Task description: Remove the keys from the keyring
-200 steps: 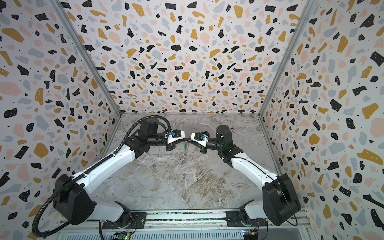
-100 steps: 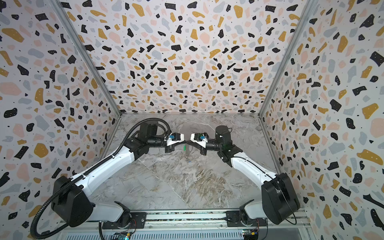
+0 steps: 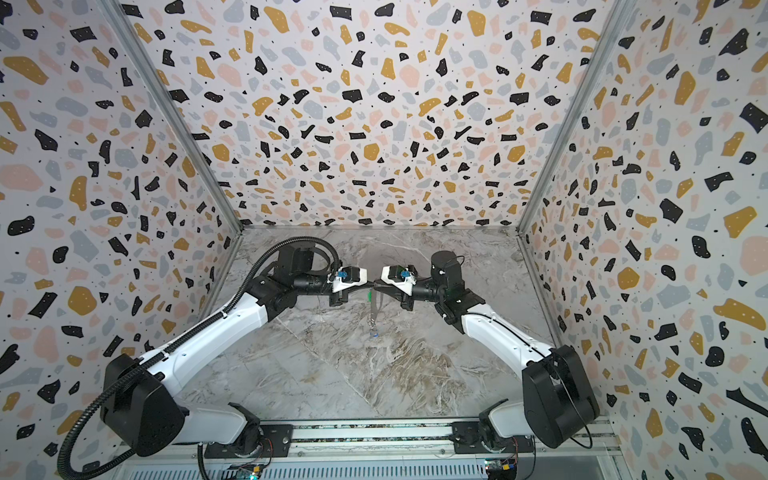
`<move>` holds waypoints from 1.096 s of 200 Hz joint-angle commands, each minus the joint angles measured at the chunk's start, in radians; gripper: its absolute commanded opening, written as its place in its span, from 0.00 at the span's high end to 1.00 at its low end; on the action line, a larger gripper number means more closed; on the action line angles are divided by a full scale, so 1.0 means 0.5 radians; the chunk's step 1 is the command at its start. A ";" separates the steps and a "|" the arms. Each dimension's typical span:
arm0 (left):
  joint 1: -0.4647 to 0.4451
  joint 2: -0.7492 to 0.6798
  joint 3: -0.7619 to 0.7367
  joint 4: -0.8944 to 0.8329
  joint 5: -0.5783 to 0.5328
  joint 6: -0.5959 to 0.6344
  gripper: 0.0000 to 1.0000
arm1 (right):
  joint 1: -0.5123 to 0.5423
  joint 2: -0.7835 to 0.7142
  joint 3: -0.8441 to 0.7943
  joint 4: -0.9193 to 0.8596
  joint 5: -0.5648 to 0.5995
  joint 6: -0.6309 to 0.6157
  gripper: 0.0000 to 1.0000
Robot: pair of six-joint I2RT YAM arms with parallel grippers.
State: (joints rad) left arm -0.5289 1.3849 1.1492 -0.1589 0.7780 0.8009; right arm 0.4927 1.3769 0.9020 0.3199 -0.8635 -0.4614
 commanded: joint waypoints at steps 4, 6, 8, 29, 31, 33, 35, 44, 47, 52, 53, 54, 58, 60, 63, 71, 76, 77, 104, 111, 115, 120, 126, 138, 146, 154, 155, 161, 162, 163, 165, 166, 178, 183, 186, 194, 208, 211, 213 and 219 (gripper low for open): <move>-0.015 -0.033 -0.016 0.049 0.042 0.021 1.00 | -0.007 -0.033 0.033 0.041 -0.074 0.048 0.80; -0.016 -0.031 -0.017 0.048 0.041 0.021 1.00 | -0.007 -0.033 0.032 0.041 -0.080 0.048 0.80; -0.016 -0.030 -0.016 0.048 0.038 0.020 1.00 | -0.007 -0.033 0.033 0.044 -0.085 0.053 0.80; -0.020 -0.030 -0.019 0.039 0.021 0.030 1.00 | -0.007 -0.023 0.035 0.044 -0.122 0.076 0.80; -0.019 -0.029 -0.021 0.039 0.021 0.030 1.00 | -0.007 -0.024 0.038 0.042 -0.123 0.077 0.81; -0.019 -0.030 -0.022 0.039 0.021 0.032 1.00 | -0.007 -0.024 0.039 0.042 -0.123 0.078 0.81; -0.019 -0.032 -0.020 0.039 0.021 0.031 1.00 | -0.007 -0.020 0.037 0.039 -0.125 0.079 0.81; -0.022 -0.033 -0.021 0.039 0.021 0.036 1.00 | -0.007 -0.017 0.040 0.033 -0.129 0.079 0.83; -0.022 -0.031 -0.022 0.039 0.021 0.036 1.00 | -0.008 -0.017 0.039 0.031 -0.129 0.079 0.83; -0.022 -0.034 -0.022 0.039 0.021 0.038 1.00 | -0.007 -0.015 0.041 0.031 -0.129 0.082 0.84; -0.024 -0.035 -0.020 0.040 0.021 0.039 1.00 | -0.007 -0.014 0.041 0.030 -0.129 0.082 0.84; -0.023 -0.034 -0.021 0.041 0.021 0.039 1.00 | -0.008 -0.016 0.042 0.030 -0.131 0.082 0.85; -0.022 -0.036 -0.020 0.039 0.021 0.040 1.00 | -0.007 -0.010 0.043 0.026 -0.132 0.082 0.86; -0.022 -0.035 -0.019 0.039 0.021 0.040 1.00 | -0.007 -0.011 0.043 0.028 -0.132 0.082 0.86; -0.022 -0.033 -0.020 0.039 0.021 0.041 1.00 | -0.007 -0.011 0.040 0.026 -0.137 0.083 0.87; -0.022 -0.034 -0.022 0.039 0.020 0.040 1.00 | -0.007 -0.007 0.043 0.026 -0.141 0.085 0.89; -0.022 -0.036 -0.025 0.039 0.018 0.042 1.00 | -0.008 -0.006 0.045 0.025 -0.141 0.085 0.91; -0.022 -0.035 -0.023 0.039 0.018 0.043 1.00 | -0.009 -0.007 0.044 0.026 -0.143 0.085 0.91; -0.022 -0.034 -0.031 0.043 0.012 0.050 1.00 | -0.007 -0.002 0.043 0.023 -0.153 0.092 1.00; -0.022 -0.030 -0.036 0.062 0.007 0.005 1.00 | -0.008 0.000 0.042 0.026 -0.157 0.099 1.00; -0.022 -0.027 -0.032 0.077 0.001 -0.031 1.00 | -0.007 0.000 0.042 0.031 -0.158 0.102 1.00; -0.019 -0.023 -0.026 0.090 -0.006 -0.063 0.99 | -0.007 0.001 0.043 0.035 -0.160 0.110 1.00; -0.013 -0.019 -0.016 0.091 -0.021 -0.091 0.92 | -0.011 0.004 0.042 0.038 -0.159 0.121 1.00; 0.004 -0.025 -0.021 0.124 -0.019 -0.145 0.82 | -0.010 0.010 0.047 0.041 -0.160 0.149 1.00; 0.018 -0.041 -0.048 0.191 -0.026 -0.205 0.70 | -0.010 0.016 0.049 0.052 -0.146 0.173 1.00; 0.035 -0.071 -0.097 0.296 -0.032 -0.282 0.61 | -0.010 0.019 0.052 0.051 -0.122 0.194 1.00; 0.037 -0.075 -0.103 0.310 -0.033 -0.292 0.60 | -0.011 0.019 0.050 0.051 -0.118 0.198 1.00; 0.054 -0.102 -0.144 0.399 -0.039 -0.346 0.58 | -0.008 0.022 0.049 0.054 -0.093 0.214 1.00; 0.056 -0.104 -0.152 0.413 -0.041 -0.359 0.58 | -0.007 0.023 0.050 0.058 -0.083 0.220 1.00; 0.058 -0.113 -0.161 0.430 -0.042 -0.370 0.58 | -0.007 0.021 0.049 0.059 -0.077 0.222 1.00; 0.065 -0.123 -0.175 0.462 -0.047 -0.394 0.57 | -0.007 0.020 0.049 0.059 -0.071 0.226 1.00; 0.069 -0.126 -0.183 0.479 -0.050 -0.400 0.57 | -0.004 0.020 0.049 0.061 -0.063 0.231 1.00; 0.110 -0.195 -0.274 0.667 -0.105 -0.534 0.54 | 0.009 0.018 0.043 0.070 0.031 0.272 1.00; 0.123 -0.224 -0.314 0.752 -0.147 -0.597 0.52 | 0.019 0.015 0.039 0.072 0.073 0.284 1.00; 0.131 -0.239 -0.339 0.795 -0.176 -0.631 0.50 | 0.022 0.014 0.038 0.070 0.091 0.285 1.00; 0.153 -0.283 -0.406 0.914 -0.262 -0.696 0.49 | 0.040 0.009 0.034 0.075 0.173 0.300 1.00; 0.186 -0.338 -0.514 1.056 -0.408 -0.799 0.48 | 0.080 0.004 0.039 0.094 0.340 0.351 1.00; 0.192 -0.349 -0.534 1.074 -0.428 -0.817 0.48 | 0.087 0.004 0.039 0.095 0.363 0.363 1.00; 0.198 -0.351 -0.543 1.086 -0.437 -0.827 0.48 | 0.091 0.004 0.044 0.095 0.388 0.372 1.00; 0.208 -0.361 -0.576 1.103 -0.445 -0.849 0.48 | 0.112 0.004 0.052 0.100 0.446 0.401 1.00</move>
State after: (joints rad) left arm -0.4496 1.2427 0.9180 0.1909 0.6571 0.5087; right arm 0.5148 1.3941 0.9020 0.3332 -0.7799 -0.3305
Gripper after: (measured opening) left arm 0.518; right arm 0.045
